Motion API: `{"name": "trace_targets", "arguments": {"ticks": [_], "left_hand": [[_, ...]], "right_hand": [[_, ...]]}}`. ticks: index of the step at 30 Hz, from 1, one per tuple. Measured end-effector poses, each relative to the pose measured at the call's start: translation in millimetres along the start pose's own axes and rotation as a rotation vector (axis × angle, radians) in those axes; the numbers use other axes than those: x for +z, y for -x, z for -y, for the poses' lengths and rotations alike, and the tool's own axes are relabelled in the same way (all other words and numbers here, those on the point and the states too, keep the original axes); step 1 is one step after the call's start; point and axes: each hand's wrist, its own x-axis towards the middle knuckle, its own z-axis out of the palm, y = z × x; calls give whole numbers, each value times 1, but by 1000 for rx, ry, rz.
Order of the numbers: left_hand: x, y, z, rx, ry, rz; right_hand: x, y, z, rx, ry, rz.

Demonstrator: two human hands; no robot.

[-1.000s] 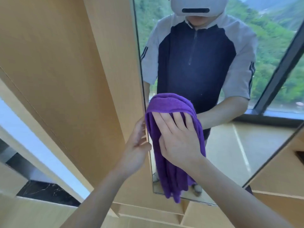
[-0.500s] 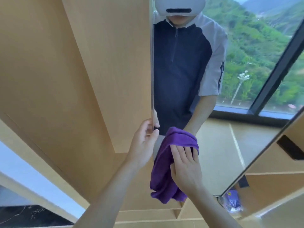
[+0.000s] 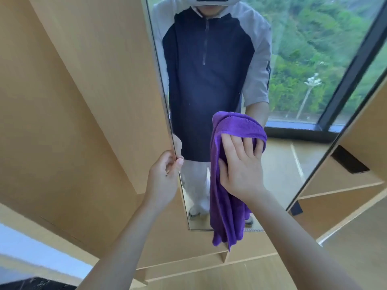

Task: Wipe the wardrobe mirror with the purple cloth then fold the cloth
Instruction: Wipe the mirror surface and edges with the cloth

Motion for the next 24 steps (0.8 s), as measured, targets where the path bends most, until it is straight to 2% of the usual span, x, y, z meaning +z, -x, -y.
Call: {"name": "trace_targets", "arguments": {"ticks": [5, 10, 17, 24], "left_hand": [[1, -6, 2, 4, -15, 0], [0, -7, 2, 20, 29, 32], [-2, -4, -7, -45, 22, 40], [-9, 10, 0, -19, 72, 50]], "right_hand": [[9, -2, 10, 39, 8, -15], [36, 20, 33, -184, -16, 116], [67, 94, 33, -131, -64, 391], [50, 130, 12, -118, -55, 398]]}}
